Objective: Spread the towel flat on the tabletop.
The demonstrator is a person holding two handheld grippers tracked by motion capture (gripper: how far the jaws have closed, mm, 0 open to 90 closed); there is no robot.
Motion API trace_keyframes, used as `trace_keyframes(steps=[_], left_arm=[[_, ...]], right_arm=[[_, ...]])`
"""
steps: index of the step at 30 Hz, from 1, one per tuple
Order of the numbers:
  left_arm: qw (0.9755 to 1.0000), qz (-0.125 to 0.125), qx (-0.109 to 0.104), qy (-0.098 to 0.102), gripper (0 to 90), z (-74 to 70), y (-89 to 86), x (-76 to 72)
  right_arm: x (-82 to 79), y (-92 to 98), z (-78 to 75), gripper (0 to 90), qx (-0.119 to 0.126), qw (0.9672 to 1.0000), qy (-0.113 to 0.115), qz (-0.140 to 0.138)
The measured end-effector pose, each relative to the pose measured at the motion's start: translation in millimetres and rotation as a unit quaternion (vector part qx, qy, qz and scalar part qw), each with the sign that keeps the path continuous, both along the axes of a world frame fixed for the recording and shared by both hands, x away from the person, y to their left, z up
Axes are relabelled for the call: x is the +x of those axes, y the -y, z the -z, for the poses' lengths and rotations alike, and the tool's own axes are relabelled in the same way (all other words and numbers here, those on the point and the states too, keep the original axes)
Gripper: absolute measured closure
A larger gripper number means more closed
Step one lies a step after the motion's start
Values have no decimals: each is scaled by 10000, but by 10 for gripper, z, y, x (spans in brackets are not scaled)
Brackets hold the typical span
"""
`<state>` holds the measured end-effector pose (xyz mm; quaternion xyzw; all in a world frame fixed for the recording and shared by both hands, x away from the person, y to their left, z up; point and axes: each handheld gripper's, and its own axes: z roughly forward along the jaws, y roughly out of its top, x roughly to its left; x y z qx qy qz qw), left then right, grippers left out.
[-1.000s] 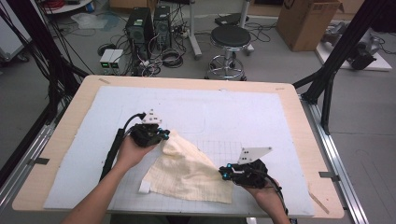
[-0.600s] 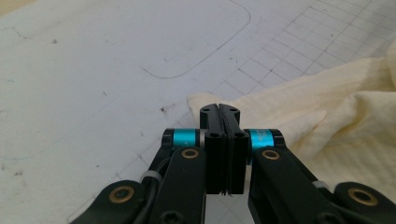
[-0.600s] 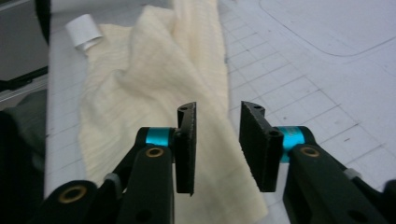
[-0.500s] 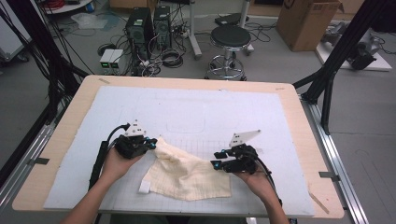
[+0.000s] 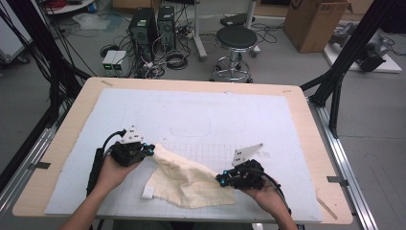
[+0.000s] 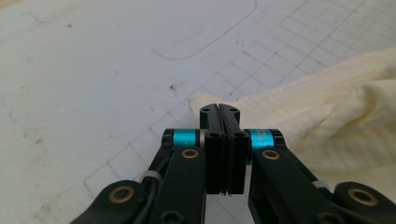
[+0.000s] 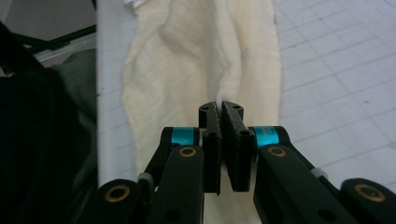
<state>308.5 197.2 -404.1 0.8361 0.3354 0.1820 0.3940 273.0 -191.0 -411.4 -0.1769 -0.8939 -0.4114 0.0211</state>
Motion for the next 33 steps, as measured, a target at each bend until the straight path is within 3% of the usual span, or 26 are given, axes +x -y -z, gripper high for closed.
trace_keyframes(steps=[4,7,9,13,17,21,27,33], left_arm=[[9997,-179,-157,-31,885,73,-150,-134],[9994,-256,-237,-82,885,157,-224,-207],[9991,-292,-299,-63,885,196,-252,-233],[9992,-270,-288,-2,884,218,-257,-247],[9993,-246,-280,55,883,226,-250,-250],[9994,-211,-245,88,883,233,-249,-248],[9994,-208,-239,103,882,241,-251,-236],[9993,-215,-268,140,882,240,-255,-232]], right_arm=[[-177,27,79,866,53,10000,8,-21],[-263,-3,136,863,-72,9999,-13,-127],[-291,-27,107,814,-40,9999,20,-154],[-256,-55,-89,674,321,9993,129,-130],[-132,-68,-300,654,585,9977,333,-11],[42,-50,-363,664,803,9959,355,236],[272,-82,-243,697,340,9966,284,699],[487,-144,-39,724,60,9971,-41,757]])
